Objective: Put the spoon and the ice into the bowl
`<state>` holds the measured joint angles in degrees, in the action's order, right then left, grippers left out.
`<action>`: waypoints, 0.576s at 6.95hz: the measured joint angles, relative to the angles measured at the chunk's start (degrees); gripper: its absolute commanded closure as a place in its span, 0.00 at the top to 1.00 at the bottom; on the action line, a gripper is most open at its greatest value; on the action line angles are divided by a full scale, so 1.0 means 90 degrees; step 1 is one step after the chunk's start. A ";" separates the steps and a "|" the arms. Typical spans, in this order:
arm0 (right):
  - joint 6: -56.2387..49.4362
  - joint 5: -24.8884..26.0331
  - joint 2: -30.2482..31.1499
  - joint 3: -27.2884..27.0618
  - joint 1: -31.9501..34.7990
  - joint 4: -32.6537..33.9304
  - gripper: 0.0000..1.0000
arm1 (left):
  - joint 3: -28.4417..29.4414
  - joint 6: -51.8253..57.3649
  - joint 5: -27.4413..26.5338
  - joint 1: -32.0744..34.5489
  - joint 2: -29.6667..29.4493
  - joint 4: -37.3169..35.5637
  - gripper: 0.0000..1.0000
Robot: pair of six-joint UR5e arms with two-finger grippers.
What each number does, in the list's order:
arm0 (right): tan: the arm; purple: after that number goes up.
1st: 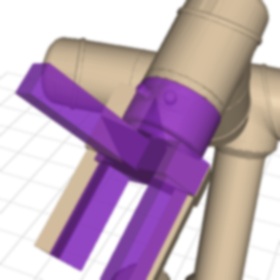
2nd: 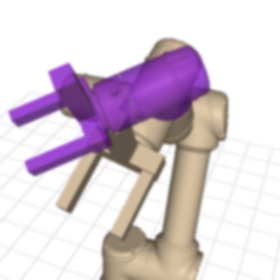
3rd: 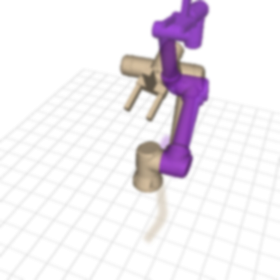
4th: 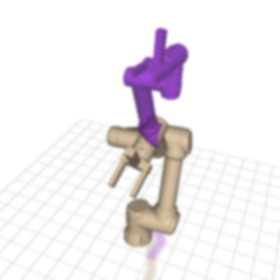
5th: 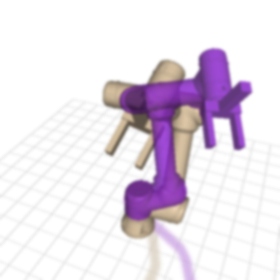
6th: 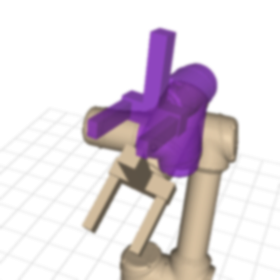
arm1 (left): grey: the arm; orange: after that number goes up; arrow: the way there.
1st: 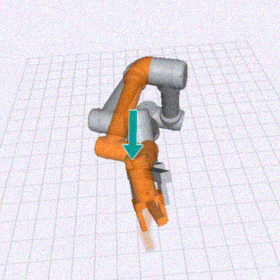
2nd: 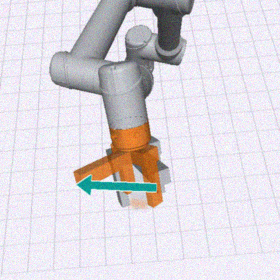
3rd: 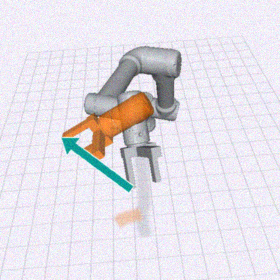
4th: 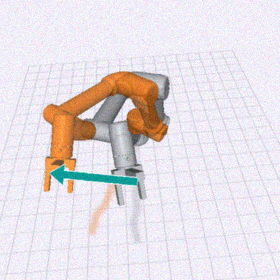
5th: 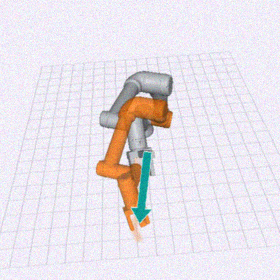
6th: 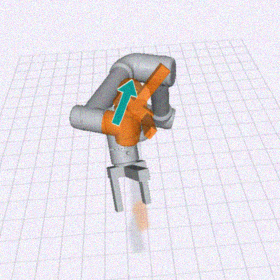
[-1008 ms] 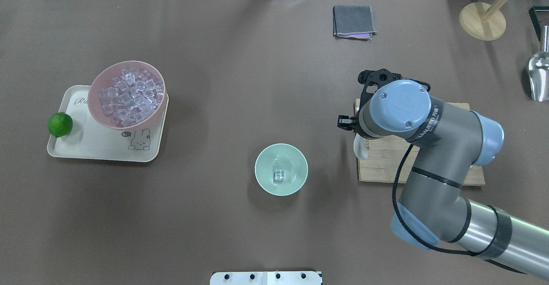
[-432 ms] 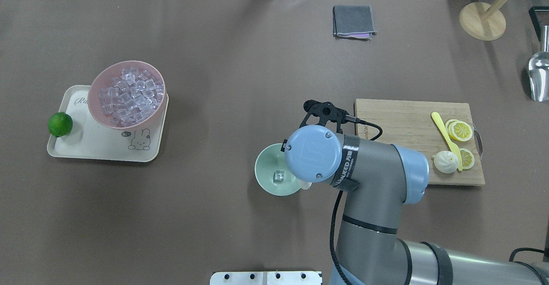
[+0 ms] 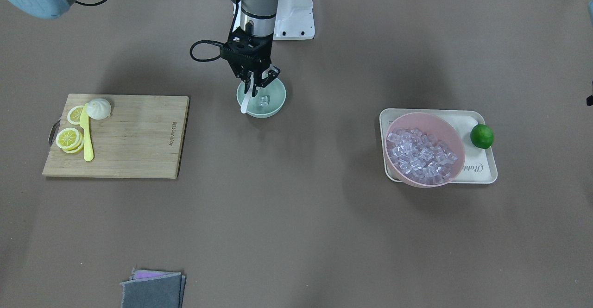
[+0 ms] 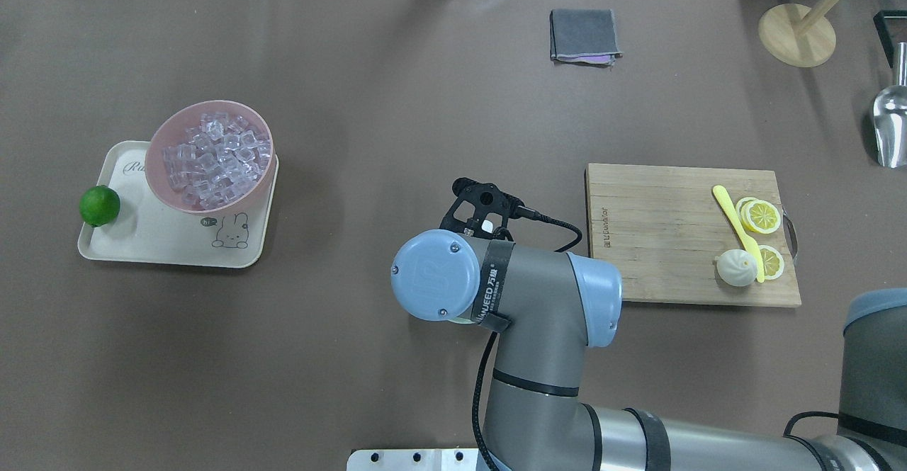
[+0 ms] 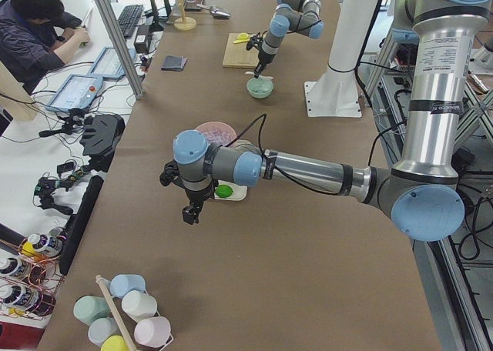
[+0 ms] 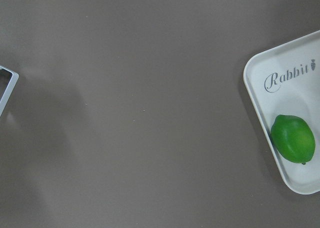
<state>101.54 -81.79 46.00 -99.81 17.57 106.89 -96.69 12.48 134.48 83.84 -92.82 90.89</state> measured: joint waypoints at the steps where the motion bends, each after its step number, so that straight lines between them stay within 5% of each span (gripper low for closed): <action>1: -0.0084 0.0052 -0.0037 0.0097 0.0064 0.0001 0.00 | 0.0000 0.0000 0.0000 0.0000 0.0001 -0.0001 0.99; 2: -0.0279 0.0081 -0.0030 0.0183 0.0139 0.0005 0.07 | 0.0001 0.0000 -0.0001 -0.0004 0.0001 -0.0001 0.99; 3: -0.0493 0.0100 -0.0007 0.0243 0.0195 0.0005 0.98 | 0.0001 0.0000 0.0000 -0.0007 0.0001 -0.0001 0.99; 4: -0.0628 0.0122 0.0010 0.0268 0.0219 0.0004 1.00 | -0.0001 0.0000 0.0000 -0.0008 0.0001 -0.0001 0.99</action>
<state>95.89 -80.70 46.09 -97.40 19.54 106.92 -96.69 12.48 134.47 83.77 -92.81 90.88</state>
